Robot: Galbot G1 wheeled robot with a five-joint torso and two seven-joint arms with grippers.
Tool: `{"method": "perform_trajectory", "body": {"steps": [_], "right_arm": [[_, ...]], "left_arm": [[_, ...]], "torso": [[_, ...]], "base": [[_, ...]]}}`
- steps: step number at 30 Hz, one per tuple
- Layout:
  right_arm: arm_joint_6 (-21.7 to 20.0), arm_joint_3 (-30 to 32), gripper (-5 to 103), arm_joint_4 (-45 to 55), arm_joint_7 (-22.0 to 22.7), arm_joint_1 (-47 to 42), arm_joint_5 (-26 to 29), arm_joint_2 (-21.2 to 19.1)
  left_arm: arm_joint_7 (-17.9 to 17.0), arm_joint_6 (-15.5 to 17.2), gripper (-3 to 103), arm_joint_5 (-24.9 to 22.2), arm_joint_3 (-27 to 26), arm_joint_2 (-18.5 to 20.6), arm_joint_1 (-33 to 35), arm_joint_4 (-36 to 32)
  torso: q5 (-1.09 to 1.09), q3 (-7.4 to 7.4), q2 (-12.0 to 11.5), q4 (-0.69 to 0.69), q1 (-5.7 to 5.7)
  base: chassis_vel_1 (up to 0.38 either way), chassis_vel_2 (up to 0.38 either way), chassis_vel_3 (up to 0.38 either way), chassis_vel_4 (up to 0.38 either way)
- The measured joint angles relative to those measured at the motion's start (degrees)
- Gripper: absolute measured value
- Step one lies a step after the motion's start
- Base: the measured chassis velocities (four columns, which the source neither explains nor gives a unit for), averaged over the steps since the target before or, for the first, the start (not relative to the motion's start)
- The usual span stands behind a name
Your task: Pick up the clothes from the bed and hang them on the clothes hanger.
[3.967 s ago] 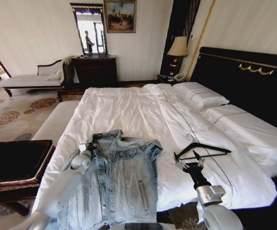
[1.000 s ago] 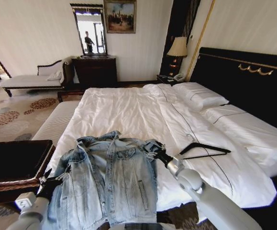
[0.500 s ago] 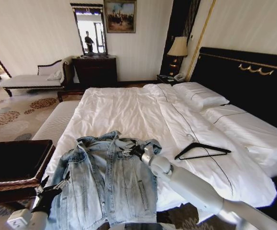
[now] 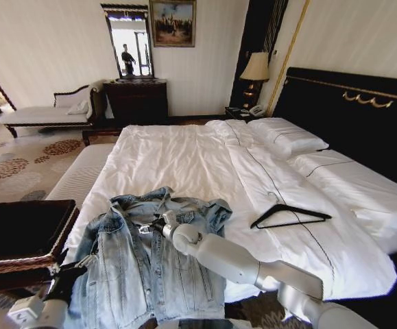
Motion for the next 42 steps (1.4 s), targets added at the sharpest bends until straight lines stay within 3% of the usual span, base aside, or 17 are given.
{"method": "perform_trajectory", "body": {"steps": [7,11,17,20,28,32,37,38,39,42], "right_arm": [[-0.4,0.4,101,-1.2,10.3,-0.4,-0.2,2.9],[-0.3,0.4,97,-2.9,13.5,-0.6,0.2,5.5],[0.9,0.1,94,-6.7,16.6,-0.6,-2.6,8.9],[1.8,-0.1,84,-10.3,18.0,-0.6,-5.7,10.5],[3.3,0.3,75,-16.3,19.9,0.0,-11.2,12.9],[3.3,0.0,59,-18.0,20.8,0.3,-12.6,13.5],[2.8,0.2,48,-17.7,21.8,0.6,-12.0,13.0],[2.6,0.2,37,-17.3,22.0,0.7,-11.6,12.8],[2.6,0.2,37,-17.3,22.0,0.7,-11.6,12.8],[2.2,0.2,21,-16.5,22.3,0.7,-10.9,12.7]], "left_arm": [[-0.1,0.0,100,-0.5,0.4,0.8,-0.8,0.9],[-0.2,0.3,100,-0.9,0.3,1.2,-1.2,1.0],[-0.3,0.6,100,-2.1,-0.2,2.0,-1.1,1.1],[-0.3,0.6,100,-2.9,-0.3,2.2,-1.1,1.0],[-0.3,0.8,100,-3.9,0.0,2.3,-1.5,0.6],[-0.3,1.0,100,-4.3,0.1,2.4,-2.0,0.6],[-0.3,1.0,100,-4.8,-0.1,2.4,-2.0,0.4],[-0.3,1.0,100,-4.9,-0.1,2.4,-2.0,0.4],[-0.3,1.0,100,-4.9,-0.1,2.4,-2.0,0.4],[-0.3,1.1,100,-4.9,0.0,2.4,-2.2,0.4]], "torso": [[0.00,0.00,0.0,0.00,0.00],[0.00,0.00,0.0,0.01,-0.01],[0.00,0.00,0.0,0.03,-0.01],[0.00,0.00,0.0,0.01,-0.01],[0.01,0.00,0.0,0.02,-0.01],[0.01,0.00,0.0,0.01,-0.01],[0.01,0.00,0.0,0.01,-0.01],[0.01,0.00,0.0,0.00,-0.01],[0.01,0.00,0.0,0.00,-0.01],[0.01,0.00,0.0,0.01,-0.01]], "base": [[0.000,0.000,0.000,0.000],[0.000,0.000,0.000,0.000],[0.000,0.000,0.000,0.000],[0.000,0.000,0.000,0.000],[0.000,0.000,0.000,0.000],[0.000,0.000,0.000,0.000],[0.000,0.000,0.000,0.000],[0.000,0.000,0.000,0.000],[0.000,0.000,0.000,0.000],[0.000,0.000,0.000,0.000]]}}
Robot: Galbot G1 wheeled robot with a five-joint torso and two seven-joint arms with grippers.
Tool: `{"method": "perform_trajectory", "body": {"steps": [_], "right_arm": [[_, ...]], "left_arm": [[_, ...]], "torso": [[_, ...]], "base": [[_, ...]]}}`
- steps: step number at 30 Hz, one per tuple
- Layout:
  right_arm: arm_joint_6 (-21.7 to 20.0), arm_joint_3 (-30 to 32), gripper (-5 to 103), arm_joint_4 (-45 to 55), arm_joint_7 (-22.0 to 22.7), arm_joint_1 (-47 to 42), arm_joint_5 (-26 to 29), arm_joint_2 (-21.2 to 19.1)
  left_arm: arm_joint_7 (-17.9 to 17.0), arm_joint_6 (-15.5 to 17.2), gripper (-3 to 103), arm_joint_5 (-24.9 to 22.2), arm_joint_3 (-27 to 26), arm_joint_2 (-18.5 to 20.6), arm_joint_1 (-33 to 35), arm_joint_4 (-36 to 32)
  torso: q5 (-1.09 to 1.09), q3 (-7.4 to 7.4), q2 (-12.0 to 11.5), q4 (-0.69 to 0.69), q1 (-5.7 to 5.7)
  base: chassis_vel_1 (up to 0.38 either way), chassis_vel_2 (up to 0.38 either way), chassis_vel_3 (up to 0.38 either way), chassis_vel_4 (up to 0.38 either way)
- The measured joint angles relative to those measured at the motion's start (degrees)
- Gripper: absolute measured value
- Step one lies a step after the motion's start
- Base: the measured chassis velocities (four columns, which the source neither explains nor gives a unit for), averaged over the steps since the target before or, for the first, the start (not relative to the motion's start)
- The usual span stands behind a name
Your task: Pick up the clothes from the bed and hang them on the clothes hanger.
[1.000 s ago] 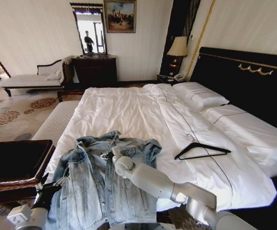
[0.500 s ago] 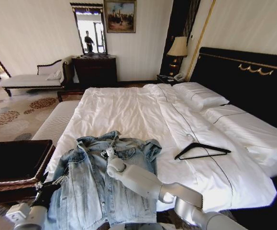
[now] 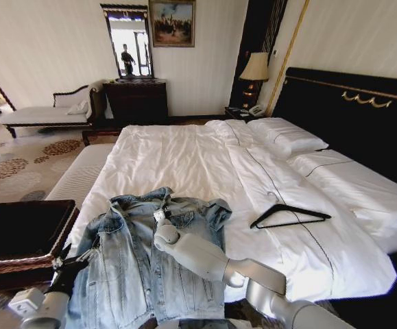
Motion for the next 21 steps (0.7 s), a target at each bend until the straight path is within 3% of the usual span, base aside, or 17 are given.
{"method": "perform_trajectory", "body": {"steps": [7,21], "right_arm": [[-0.6,-0.3,2,1.4,0.0,0.7,0.8,-0.8],[-3.7,2.4,2,3.6,-0.8,5.6,3.6,-4.3]], "left_arm": [[-0.1,0.2,100,-0.2,-0.2,0.0,0.0,0.0],[-0.2,0.4,100,-0.9,-0.9,0.3,0.1,-0.5]], "torso": [[0.00,0.00,0.0,0.00,0.00],[0.01,0.00,0.0,0.00,0.00]], "base": [[0.000,0.000,0.000,0.000],[0.000,0.000,0.000,0.000]]}}
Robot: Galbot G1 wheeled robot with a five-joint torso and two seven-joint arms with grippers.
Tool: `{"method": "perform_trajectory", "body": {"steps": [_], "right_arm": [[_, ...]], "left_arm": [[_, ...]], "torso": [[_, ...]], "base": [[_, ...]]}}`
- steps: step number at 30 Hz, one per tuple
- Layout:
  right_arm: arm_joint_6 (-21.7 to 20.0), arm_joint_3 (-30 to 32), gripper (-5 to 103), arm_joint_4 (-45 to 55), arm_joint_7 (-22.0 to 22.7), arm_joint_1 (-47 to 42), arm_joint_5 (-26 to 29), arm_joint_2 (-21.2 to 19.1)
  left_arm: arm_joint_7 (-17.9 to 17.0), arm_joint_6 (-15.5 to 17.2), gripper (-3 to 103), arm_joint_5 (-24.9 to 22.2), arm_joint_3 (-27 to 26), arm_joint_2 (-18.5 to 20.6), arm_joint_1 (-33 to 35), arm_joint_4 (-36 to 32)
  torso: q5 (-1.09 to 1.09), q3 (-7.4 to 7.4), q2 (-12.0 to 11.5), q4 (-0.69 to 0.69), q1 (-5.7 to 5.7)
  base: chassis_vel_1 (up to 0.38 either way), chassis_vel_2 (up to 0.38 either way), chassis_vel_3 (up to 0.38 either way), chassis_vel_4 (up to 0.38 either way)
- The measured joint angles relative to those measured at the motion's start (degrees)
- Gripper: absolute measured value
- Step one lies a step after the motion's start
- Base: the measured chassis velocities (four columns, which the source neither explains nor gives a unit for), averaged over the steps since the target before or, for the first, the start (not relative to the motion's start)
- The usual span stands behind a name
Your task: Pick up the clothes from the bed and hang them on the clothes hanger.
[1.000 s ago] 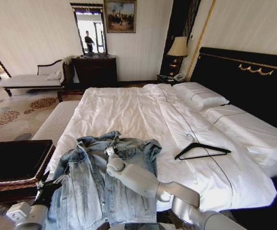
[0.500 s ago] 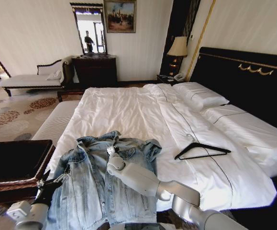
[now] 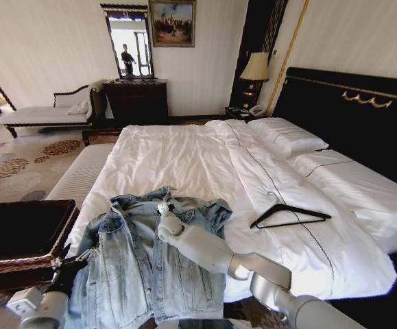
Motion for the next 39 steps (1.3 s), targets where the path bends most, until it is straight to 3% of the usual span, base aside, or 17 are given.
{"method": "perform_trajectory", "body": {"steps": [11,18,34,37,39], "right_arm": [[-2.8,1.2,2,0.5,-1.9,3.6,1.5,-4.3],[-1.7,3.6,2,-3.1,-4.5,3.3,-4.1,-4.5],[0.6,5.1,-1,-10.2,-9.1,5.1,-8.7,-4.3],[0.8,5.4,2,-10.8,-9.5,4.7,-9.1,-4.2],[1.2,5.8,13,-10.9,-9.7,4.1,-9.2,-4.2]], "left_arm": [[-0.2,0.6,100,-0.1,0.0,0.0,-0.3,-0.6],[-0.3,1.1,100,0.0,0.1,-0.1,-0.7,-1.2],[-0.6,1.6,100,0.2,-0.2,-0.4,-0.4,-2.2],[-0.6,1.6,100,0.2,-0.2,-0.5,-0.3,-2.2],[-0.6,1.7,100,0.3,-0.2,-0.5,-0.2,-2.3]], "torso": [[0.00,0.00,0.0,0.00,0.00],[0.01,0.00,0.0,0.00,0.00],[0.00,0.00,0.0,0.00,0.00],[0.00,-0.01,0.0,0.00,0.00],[0.00,-0.01,0.0,0.00,0.00]], "base": [[0.000,0.000,0.000,0.000],[0.000,0.000,0.000,0.000],[0.000,0.000,0.000,0.000],[0.000,0.000,0.000,0.000],[0.000,0.000,0.000,0.000]]}}
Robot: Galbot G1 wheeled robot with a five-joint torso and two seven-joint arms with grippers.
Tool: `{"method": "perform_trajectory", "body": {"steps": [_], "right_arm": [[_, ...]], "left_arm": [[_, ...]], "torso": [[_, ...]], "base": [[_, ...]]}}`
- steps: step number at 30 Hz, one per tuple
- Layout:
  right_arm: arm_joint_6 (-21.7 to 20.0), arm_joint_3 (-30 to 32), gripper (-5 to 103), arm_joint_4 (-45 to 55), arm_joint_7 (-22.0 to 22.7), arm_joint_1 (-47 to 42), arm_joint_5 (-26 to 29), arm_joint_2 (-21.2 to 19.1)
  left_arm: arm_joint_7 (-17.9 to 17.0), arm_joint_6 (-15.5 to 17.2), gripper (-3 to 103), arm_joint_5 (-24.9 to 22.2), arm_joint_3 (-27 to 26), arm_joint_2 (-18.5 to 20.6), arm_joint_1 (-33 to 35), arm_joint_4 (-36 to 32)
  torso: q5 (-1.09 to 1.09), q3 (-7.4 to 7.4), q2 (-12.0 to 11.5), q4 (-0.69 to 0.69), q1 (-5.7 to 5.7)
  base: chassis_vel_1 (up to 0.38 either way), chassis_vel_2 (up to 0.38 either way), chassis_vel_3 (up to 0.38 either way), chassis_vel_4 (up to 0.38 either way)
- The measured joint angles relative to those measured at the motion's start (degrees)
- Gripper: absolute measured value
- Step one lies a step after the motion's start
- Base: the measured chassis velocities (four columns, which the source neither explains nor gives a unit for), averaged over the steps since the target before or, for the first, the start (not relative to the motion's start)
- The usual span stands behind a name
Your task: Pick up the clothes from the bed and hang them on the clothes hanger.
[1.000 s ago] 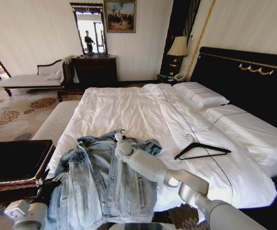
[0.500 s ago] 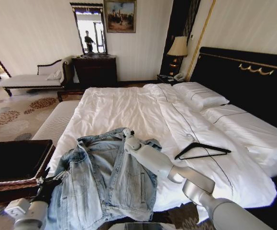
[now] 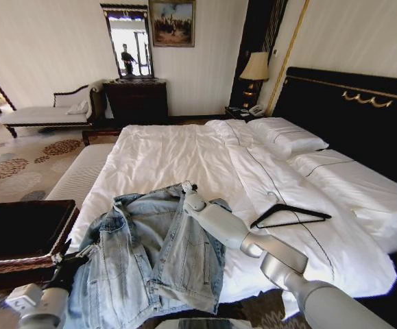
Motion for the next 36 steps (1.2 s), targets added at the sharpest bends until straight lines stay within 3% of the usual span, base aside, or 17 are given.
{"method": "perform_trajectory", "body": {"steps": [4,10,12,13,15,16,20,22,23,31,36], "right_arm": [[0.4,0.3,23,1.9,0.1,-1.3,0.4,-1.0],[0.5,0.3,50,9.8,0.8,-3.3,4.1,-3.9],[0.6,0.3,50,11.2,0.8,-3.6,4.5,-4.5],[1.0,0.3,61,13.7,0.7,-4.2,5.0,-5.5],[2.3,0.7,66,17.3,0.0,-5.5,5.3,-7.1],[2.3,0.7,66,17.3,0.0,-5.5,5.3,-7.1],[3.6,2.8,88,23.3,-0.9,-9.7,3.3,-10.8],[3.8,3.4,88,24.3,-1.2,-10.6,2.6,-11.6],[4.1,5.0,97,26.0,-1.6,-12.4,1.2,-13.0],[5.0,12.9,100,31.7,-3.6,-19.4,-2.8,-20.2],[5.2,15.7,100,33.6,-4.0,-22.2,-3.5,-22.4]], "left_arm": [[0.0,0.0,100,0.0,0.0,-0.1,0.0,-0.1],[-0.1,0.2,100,0.1,0.2,-0.2,-0.2,-0.1],[-0.2,0.3,100,0.1,0.2,-0.2,-0.3,-0.1],[-0.3,0.4,100,0.1,0.2,-0.2,-0.4,-0.1],[-0.3,0.6,100,0.1,0.2,-0.2,-0.7,-0.1],[-0.3,0.6,100,0.1,0.2,-0.2,-0.7,-0.1],[-0.5,0.9,100,0.5,0.4,-0.6,-1.0,-0.1],[-0.6,0.9,100,0.7,0.5,-0.7,-1.0,-0.1],[-0.6,1.0,100,1.1,0.7,-0.9,-1.0,-0.1],[-0.7,1.1,100,2.7,1.8,-2.1,-0.9,-0.3],[-0.7,1.3,100,3.0,2.0,-2.1,-1.0,-0.4]], "torso": [[0.00,0.00,0.0,-0.01,0.00],[0.00,0.00,0.0,0.01,0.00],[0.00,0.00,0.0,0.00,0.00],[-0.01,0.00,0.0,0.00,0.00],[0.00,0.00,0.0,0.01,0.00],[0.00,0.00,0.0,0.01,0.00],[0.00,0.00,0.0,0.01,0.00],[0.00,0.00,0.0,0.00,0.00],[0.01,0.00,0.0,0.00,0.00],[0.01,0.00,0.0,0.00,0.00],[0.01,0.00,0.0,0.00,0.00]], "base": [[0.000,0.000,0.000,0.000],[0.000,0.000,0.000,0.000],[0.000,0.000,0.000,0.000],[0.000,0.000,0.000,0.000],[0.000,0.000,0.000,0.000],[0.000,0.000,0.000,0.000],[0.000,0.000,0.000,0.000],[0.000,0.000,0.000,0.000],[0.000,0.000,0.000,0.000],[0.000,0.000,0.000,0.000],[0.000,0.000,0.000,0.000]]}}
